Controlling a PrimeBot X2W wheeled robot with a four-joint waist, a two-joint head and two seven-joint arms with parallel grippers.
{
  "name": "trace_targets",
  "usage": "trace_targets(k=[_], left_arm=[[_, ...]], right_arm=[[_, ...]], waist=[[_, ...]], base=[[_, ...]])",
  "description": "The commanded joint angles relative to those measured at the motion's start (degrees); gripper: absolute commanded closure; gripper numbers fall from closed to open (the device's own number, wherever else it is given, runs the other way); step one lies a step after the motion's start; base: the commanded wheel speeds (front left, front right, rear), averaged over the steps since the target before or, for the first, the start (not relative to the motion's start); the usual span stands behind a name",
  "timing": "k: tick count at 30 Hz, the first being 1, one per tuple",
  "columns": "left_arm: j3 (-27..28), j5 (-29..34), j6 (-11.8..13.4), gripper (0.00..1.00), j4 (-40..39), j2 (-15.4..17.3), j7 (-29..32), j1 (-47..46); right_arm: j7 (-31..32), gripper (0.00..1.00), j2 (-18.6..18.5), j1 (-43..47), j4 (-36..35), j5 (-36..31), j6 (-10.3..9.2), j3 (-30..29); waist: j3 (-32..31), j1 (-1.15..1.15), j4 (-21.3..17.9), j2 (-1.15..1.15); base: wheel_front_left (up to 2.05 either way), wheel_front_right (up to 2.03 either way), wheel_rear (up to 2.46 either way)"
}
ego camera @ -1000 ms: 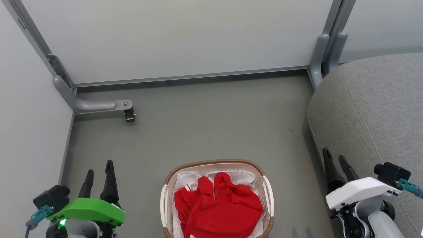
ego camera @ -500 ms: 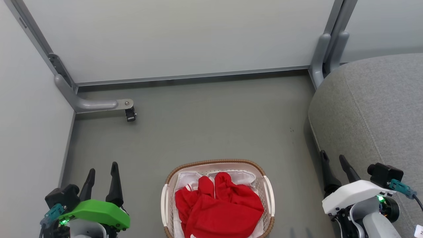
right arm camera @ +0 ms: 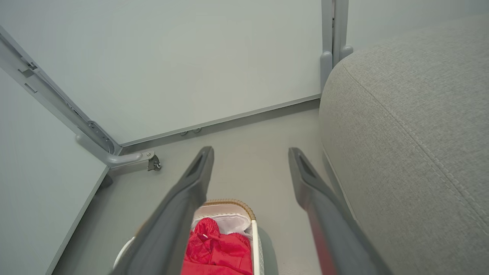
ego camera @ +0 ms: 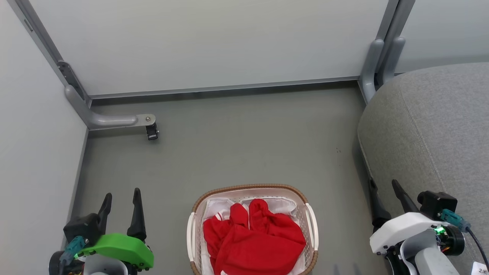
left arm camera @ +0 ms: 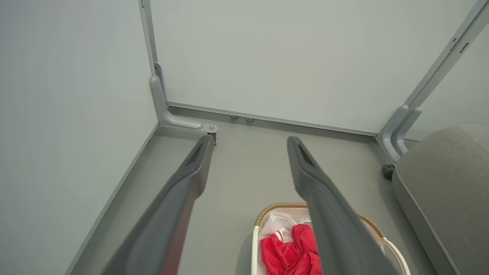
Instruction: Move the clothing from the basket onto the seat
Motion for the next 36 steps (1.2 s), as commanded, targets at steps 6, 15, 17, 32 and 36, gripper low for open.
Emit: trace_targets(k=[6,15,17,32,36], left_arm=[[0.2,4.1,0.1,0.0,-0.5,0.5,-1.2,0.9],[1.7,7.7,0.0,0.0,-0.7,-0.3,-2.2,2.2],[1.9,8.7,-0.1,0.0,-0.7,-0.4,-2.4,2.5],[2.8,15.0,-1.2,0.0,0.1,-1.5,-4.0,3.2],[3.0,16.7,-1.4,0.0,0.4,-1.7,-4.4,3.3]], right_arm=[[-1.2,0.0,0.0,0.6,0.0,-4.0,0.02,-0.5],[-2.3,0.0,0.3,1.5,0.2,-8.0,0.02,-1.1],[-2.5,0.0,0.3,1.8,0.3,-9.0,0.02,-1.2],[-4.1,0.0,0.4,1.5,2.8,-16.1,0.01,-0.7],[-4.4,0.0,0.4,1.3,3.2,-17.4,0.0,-0.4]], waist=[[0.0,0.0,0.1,0.0],[-0.4,0.0,0.1,0.0],[-0.5,0.0,0.2,0.0],[0.0,0.0,0.2,0.0],[0.2,0.0,0.1,0.0]], base=[[0.0,0.0,0.0],[0.0,0.0,0.0],[0.0,0.0,0.0],[0.0,0.0,0.0],[0.0,0.0,0.0]])
